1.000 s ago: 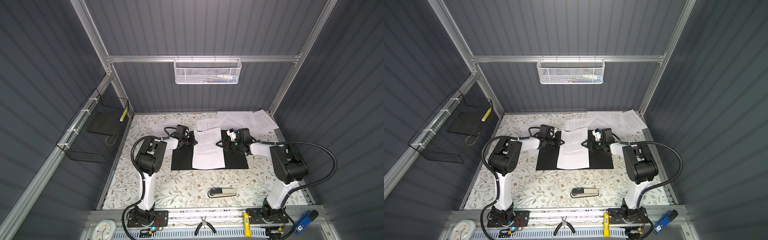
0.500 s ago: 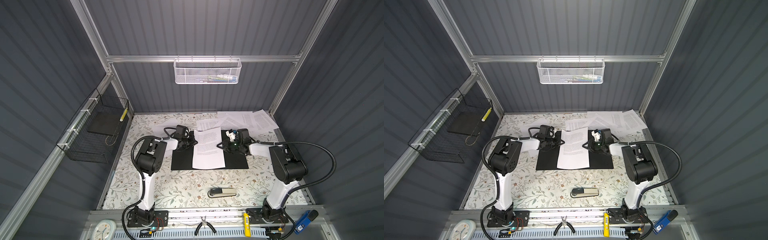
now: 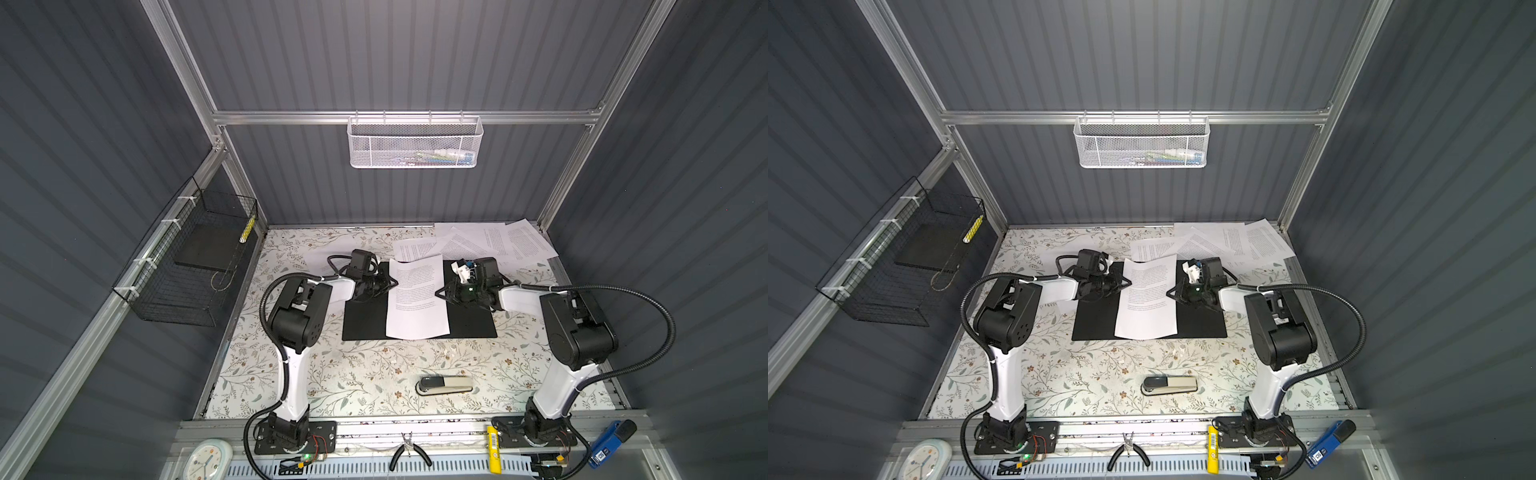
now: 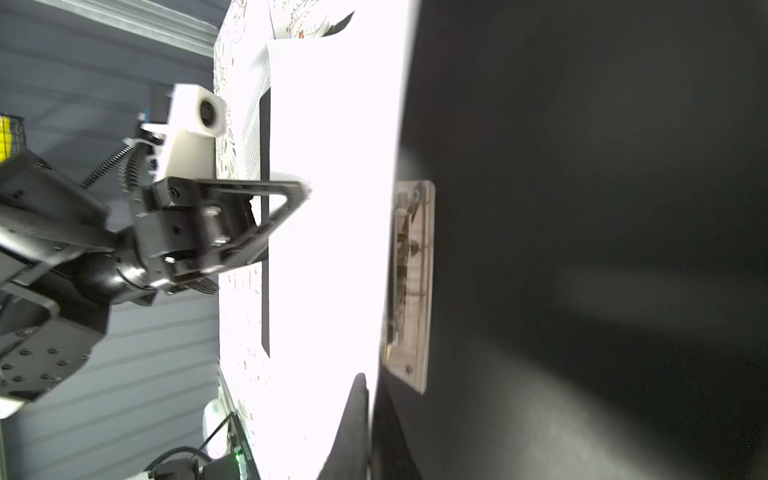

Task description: Put the files into the folder

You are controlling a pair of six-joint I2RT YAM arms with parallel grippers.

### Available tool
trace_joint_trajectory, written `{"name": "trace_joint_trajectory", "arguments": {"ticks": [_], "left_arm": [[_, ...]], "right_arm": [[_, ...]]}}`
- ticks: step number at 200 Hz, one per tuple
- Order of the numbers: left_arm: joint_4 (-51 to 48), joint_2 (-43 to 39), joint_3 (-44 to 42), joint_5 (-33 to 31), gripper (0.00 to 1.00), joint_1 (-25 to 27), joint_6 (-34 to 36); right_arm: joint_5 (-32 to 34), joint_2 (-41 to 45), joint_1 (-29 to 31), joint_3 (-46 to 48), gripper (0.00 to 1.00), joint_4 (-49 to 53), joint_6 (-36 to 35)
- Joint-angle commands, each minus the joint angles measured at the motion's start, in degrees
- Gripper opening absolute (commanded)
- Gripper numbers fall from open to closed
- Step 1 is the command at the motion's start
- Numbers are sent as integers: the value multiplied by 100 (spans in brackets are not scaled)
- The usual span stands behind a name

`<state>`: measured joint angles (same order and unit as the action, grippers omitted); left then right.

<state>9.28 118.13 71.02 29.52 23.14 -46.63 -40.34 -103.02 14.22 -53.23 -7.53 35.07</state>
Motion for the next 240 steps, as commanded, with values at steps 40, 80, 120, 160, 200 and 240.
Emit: {"name": "trace_joint_trajectory", "arguments": {"ticks": [40,80,120,160,200,240], "left_arm": [[-1196,-2823,-462,-328,100,-55,588],[-2405,-4468,-591,-1281,100,-55,1301],[-3207,-5342,-866,-2102,100,99,2231],[-2334,-5786,-1846,-1991,100,186,2105],[-3048,-5436,-1244,-1746,100,187,2401],[-3220,-5481,-1153,-1729,100,365,2768]], "right_arm": [[1341,413,-440,-1117,0,2877,-1563],[1799,248,-683,-1492,0,3379,-2163],[2304,90,-726,-1890,0,3902,-2633],[2423,90,-754,-1949,0,4072,-2876],[2624,28,-763,-1940,0,4163,-3094],[2699,29,-771,-1935,0,4161,-3155]]}}
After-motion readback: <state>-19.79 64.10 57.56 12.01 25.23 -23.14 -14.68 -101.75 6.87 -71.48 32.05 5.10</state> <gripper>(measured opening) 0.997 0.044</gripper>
